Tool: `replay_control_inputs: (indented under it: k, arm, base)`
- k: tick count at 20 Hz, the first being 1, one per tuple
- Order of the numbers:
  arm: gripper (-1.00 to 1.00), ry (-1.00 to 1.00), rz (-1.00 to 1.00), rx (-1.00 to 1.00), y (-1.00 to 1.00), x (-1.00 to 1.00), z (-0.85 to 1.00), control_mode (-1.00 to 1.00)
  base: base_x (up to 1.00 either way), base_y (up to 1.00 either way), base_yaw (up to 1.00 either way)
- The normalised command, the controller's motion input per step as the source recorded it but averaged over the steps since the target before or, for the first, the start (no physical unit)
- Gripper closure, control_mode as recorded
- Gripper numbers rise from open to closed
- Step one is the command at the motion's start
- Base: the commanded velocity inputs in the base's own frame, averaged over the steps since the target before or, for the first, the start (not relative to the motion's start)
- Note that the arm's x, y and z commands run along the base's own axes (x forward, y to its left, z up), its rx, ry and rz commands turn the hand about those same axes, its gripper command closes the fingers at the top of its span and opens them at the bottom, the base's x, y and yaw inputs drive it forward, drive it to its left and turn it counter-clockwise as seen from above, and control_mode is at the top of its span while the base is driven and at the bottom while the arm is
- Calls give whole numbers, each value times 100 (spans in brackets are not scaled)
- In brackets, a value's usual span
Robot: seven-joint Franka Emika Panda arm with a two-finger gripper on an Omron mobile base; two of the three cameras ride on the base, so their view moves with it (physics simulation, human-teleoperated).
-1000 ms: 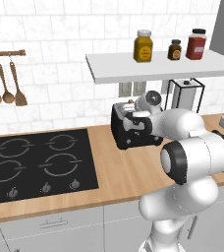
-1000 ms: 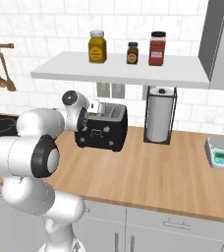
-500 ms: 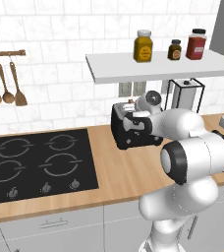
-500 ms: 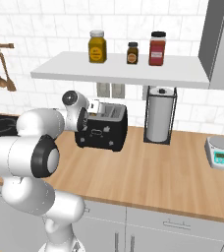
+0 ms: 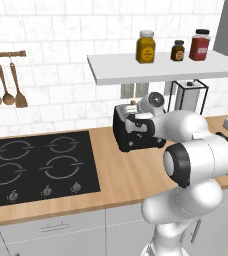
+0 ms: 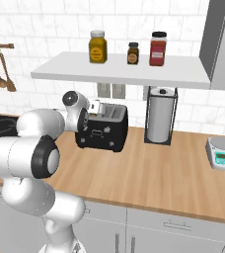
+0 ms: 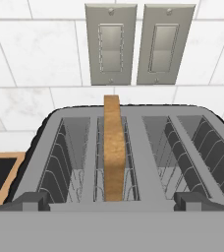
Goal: Start the toaster. Once the lever pops up, take the bread to the plate on the dining counter.
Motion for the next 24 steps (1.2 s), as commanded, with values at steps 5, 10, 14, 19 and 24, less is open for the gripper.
replay_control_inputs:
  k: [5,10,14,19,24]
  arm:
    - [-100,0,0,0,0,0,0,-100]
    - [-100,0,0,0,0,0,0,-100]
    - [-100,0,0,0,0,0,0,-100]
    - [-100,0,0,0,0,0,0,-100]
    - [-100,0,0,0,0,0,0,-100]
  base:
    - [0,0,0]
    - [0,0,0]
    - [0,0,0]
    - [0,0,0]
    - [0,0,0]
